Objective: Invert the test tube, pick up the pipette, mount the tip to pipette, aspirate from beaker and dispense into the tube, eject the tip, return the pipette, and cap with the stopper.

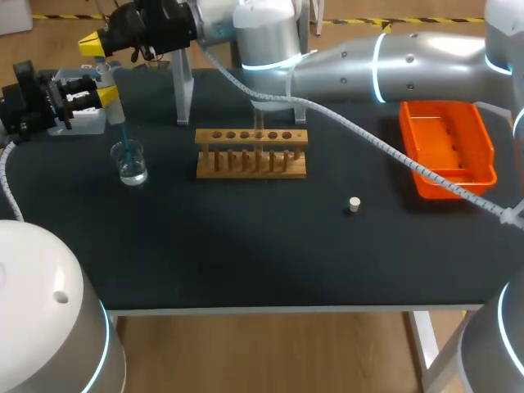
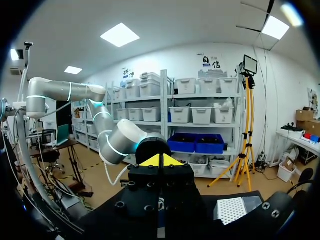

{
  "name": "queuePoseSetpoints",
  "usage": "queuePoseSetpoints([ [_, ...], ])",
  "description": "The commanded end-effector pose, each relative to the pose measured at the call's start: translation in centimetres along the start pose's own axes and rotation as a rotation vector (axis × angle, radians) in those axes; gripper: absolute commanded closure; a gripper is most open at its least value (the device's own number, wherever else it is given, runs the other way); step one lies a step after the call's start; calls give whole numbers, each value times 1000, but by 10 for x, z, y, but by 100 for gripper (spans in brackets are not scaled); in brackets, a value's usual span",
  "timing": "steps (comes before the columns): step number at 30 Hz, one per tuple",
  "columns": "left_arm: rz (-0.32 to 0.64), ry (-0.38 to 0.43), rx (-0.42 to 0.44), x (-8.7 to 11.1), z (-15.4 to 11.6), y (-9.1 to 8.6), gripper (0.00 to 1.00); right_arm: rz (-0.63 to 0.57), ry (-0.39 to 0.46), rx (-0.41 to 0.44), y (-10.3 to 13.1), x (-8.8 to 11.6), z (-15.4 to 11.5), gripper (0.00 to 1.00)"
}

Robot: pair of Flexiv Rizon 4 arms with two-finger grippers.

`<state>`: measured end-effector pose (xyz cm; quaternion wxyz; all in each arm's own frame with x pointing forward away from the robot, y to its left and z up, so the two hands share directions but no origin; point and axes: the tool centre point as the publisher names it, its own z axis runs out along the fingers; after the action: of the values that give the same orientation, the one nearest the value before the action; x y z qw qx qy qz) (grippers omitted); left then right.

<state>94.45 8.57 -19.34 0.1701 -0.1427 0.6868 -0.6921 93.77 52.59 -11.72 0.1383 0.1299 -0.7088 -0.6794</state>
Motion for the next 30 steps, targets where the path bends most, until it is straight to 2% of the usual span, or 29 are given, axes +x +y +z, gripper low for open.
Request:
queuePoseSetpoints([
  [1,-1,1,-2,-1,0,0,100,1,8,0,-3,-4,1,100],
  [30,-1,1,-2,-1,0,0,100,6,-7,38,-25,7,-6,100],
])
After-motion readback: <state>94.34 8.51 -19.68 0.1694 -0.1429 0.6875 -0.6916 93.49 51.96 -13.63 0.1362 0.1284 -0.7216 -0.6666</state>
